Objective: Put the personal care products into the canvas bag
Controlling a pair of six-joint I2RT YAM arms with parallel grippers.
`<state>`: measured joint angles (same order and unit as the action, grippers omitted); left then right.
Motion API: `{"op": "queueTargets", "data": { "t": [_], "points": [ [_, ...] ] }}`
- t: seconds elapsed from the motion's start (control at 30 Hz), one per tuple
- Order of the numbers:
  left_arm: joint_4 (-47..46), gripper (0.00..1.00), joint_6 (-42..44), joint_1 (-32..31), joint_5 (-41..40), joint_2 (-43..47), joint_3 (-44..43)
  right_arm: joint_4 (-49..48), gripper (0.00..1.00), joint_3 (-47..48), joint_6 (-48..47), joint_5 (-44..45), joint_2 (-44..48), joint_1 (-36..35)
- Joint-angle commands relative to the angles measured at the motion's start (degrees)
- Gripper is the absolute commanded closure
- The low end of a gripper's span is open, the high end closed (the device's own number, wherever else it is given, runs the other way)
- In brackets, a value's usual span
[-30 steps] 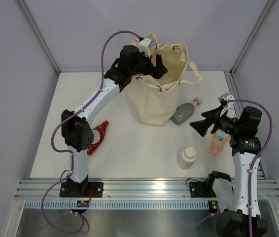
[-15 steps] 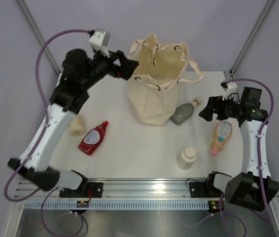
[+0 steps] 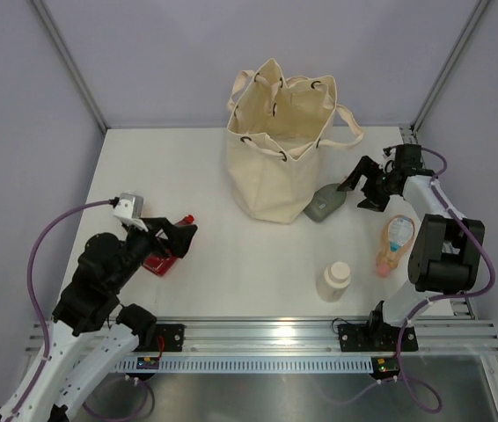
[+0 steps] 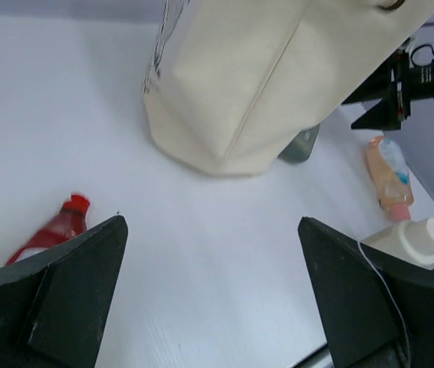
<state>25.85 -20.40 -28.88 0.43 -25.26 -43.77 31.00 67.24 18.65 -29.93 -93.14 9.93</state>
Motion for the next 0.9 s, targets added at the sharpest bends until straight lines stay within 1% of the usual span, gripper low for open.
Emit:
{"op": "queueTargets", "data": {
  "t": [0.0, 0.07, 0.17, 0.3, 0.4, 0.43, 0.47, 0.5, 0.53, 0.6, 0.67, 0.7, 0.73, 0.8, 0.83, 0.87],
  "points": [
    [2.0, 0.01, -5.7, 0.0, -3.8, 5.8, 3.9, -8.4, 0.01, 1.0, 10.0, 5.0, -4.7, -2.5],
    [2.2, 0.01, -7.2, 0.1, -4.4, 8.4, 6.5, -10.3, 0.00, 1.3, 13.8, 6.3, -6.9, -2.9],
    [1.1, 0.01, -8.2, 0.1, -4.6, 9.3, 8.2, -12.5, 0.01, 2.2, 16.1, 8.4, -10.3, -4.2],
    [0.9, 0.01, -7.2, 0.1, -2.9, 6.8, 7.5, -12.8, 0.00, 4.6, 18.3, 10.0, -15.1, -6.5],
    [1.1, 0.01, -6.6, 0.1, -1.7, 4.4, 6.3, -14.0, 0.00, 6.1, 19.9, 9.0, -16.1, -7.6],
    [1.0, 0.01, -6.6, 0.1, -1.0, 4.0, 6.2, -11.8, 0.00, 7.2, 20.4, 9.7, -16.8, -7.9],
    [1.1, 0.01, -6.7, 0.1, -0.9, 3.8, 6.1, -9.6, 0.00, 10.2, 19.2, 11.1, -17.5, -9.3],
    [1.3, 0.01, -6.6, 0.1, -0.9, 3.6, 5.9, -7.4, 0.01, 11.5, 18.5, 15.3, -18.6, -9.7],
    [1.4, 0.01, -6.8, 0.1, -1.0, 3.6, 5.8, -4.1, 0.01, 12.6, 17.7, 16.6, -19.3, -11.5],
    [1.7, 0.01, -6.9, 0.1, -1.2, 4.3, 5.9, -2.7, 0.00, 13.7, 17.5, 19.7, -19.6, -12.7],
    [1.8, 0.01, -7.2, 0.1, -1.7, 4.8, 6.2, -2.1, 0.03, 13.6, 16.9, 21.9, -19.4, -13.1],
    [1.9, 0.01, -7.3, 0.1, -1.8, 5.0, 6.2, -2.3, 0.04, 13.5, 16.7, 22.2, -19.4, -13.2],
    [2.0, 0.01, -7.5, 0.1, -1.8, 5.2, 6.2, -2.4, 0.13, 13.6, 16.3, 22.1, -19.4, -13.2],
    [2.3, 0.01, -7.5, 0.1, -1.7, 5.2, 5.9, -1.9, 0.27, 14.8, 15.5, 21.2, -20.3, -13.2],
    [2.6, 0.01, -7.5, 0.1, -1.7, 5.1, 5.6, -0.7, 0.34, 15.5, 13.7, 20.9, -20.8, -13.2],
    [2.8, 0.01, -7.3, 0.1, -1.6, 5.1, 5.4, -0.1, 0.45, 17.1, 13.0, 20.5, -21.7, -13.2]
  ]
}}
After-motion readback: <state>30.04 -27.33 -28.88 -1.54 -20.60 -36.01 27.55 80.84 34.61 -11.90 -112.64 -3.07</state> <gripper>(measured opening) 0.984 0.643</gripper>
